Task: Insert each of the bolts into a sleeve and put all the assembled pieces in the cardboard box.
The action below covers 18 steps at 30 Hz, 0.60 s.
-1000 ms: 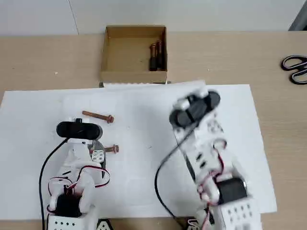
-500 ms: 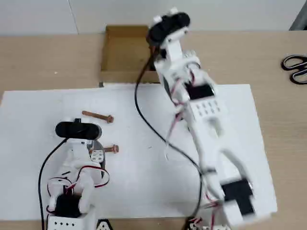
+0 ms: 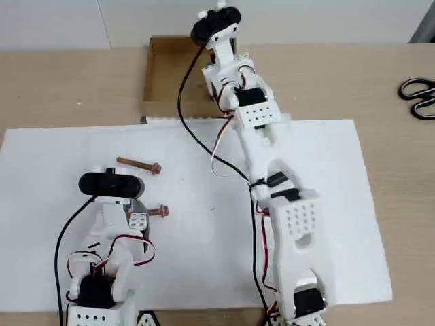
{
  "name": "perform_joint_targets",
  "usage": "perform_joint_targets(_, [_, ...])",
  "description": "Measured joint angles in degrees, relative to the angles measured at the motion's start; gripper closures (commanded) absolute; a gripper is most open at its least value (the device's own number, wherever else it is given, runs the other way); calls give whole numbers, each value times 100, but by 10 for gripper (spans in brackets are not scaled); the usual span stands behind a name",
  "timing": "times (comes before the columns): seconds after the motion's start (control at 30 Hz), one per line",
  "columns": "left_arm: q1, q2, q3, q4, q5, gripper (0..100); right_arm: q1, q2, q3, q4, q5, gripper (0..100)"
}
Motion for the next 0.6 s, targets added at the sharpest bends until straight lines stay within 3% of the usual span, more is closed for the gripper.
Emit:
perform_joint_targets(0.17, [0, 0, 0, 0, 0, 994, -220, 721, -862, 0, 35, 990])
perform_joint_targets(0.4, [0, 0, 0, 0, 0, 994, -246, 1046, -1055, 158, 721, 987])
perform_joint_targets(0.6, [0, 0, 0, 0, 0, 994, -255, 1046, -1116, 791, 862, 842])
